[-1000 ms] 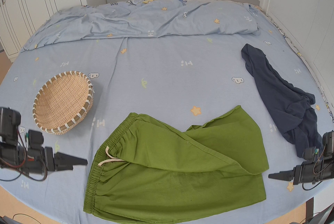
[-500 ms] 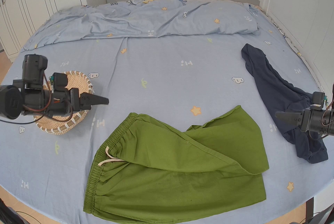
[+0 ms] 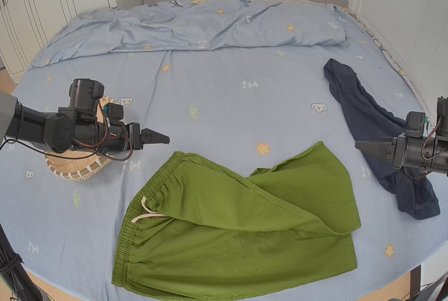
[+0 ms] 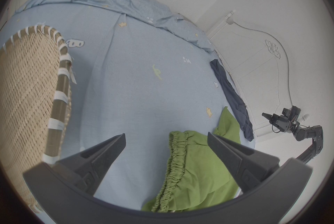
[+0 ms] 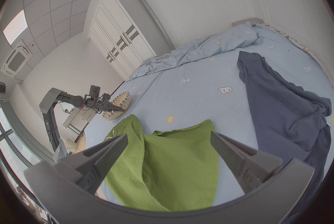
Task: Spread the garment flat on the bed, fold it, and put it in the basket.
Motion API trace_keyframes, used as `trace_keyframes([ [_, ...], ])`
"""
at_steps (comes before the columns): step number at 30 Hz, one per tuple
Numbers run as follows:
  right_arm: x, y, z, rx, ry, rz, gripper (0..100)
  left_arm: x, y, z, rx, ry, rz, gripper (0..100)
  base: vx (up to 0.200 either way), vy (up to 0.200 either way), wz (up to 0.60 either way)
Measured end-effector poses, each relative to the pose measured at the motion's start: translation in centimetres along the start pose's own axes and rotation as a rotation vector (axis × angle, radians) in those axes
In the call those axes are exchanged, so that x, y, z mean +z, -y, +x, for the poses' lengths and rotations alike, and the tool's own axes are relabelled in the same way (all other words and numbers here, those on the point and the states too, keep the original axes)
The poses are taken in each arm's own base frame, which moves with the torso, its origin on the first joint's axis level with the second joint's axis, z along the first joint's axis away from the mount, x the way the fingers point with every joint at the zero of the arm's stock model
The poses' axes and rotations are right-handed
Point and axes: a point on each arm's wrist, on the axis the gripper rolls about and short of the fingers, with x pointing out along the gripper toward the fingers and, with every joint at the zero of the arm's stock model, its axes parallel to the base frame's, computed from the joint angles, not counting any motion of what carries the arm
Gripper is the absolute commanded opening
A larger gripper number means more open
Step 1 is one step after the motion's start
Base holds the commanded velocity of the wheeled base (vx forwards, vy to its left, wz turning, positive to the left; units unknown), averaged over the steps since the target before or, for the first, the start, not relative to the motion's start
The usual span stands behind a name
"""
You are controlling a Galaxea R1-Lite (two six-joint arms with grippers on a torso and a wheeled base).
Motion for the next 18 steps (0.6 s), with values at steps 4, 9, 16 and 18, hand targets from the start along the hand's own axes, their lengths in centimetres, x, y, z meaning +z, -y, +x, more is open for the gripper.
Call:
trace_keyframes([
  [4,0.0,0.0,0.1,0.003,-0.003,0.0,100,-0.4,-0.4,1.0,-0.001,-0.02,-0.008,100,0.0,0.0,0.0],
  [9,-0.1,-0.1,0.2,0.007,-0.009,0.003,100,-0.9,-0.1,2.5,-0.021,-0.04,0.0,100,0.0,0.0,0.0],
  [16,-0.3,-0.1,0.4,0.01,-0.014,0.006,100,-2.0,0.3,4.8,-0.049,-0.066,0.01,100,0.0,0.0,0.0],
  [18,-0.3,-0.1,0.4,0.01,-0.015,0.007,100,-2.2,0.2,5.1,-0.05,-0.073,0.008,100,0.0,0.0,0.0],
])
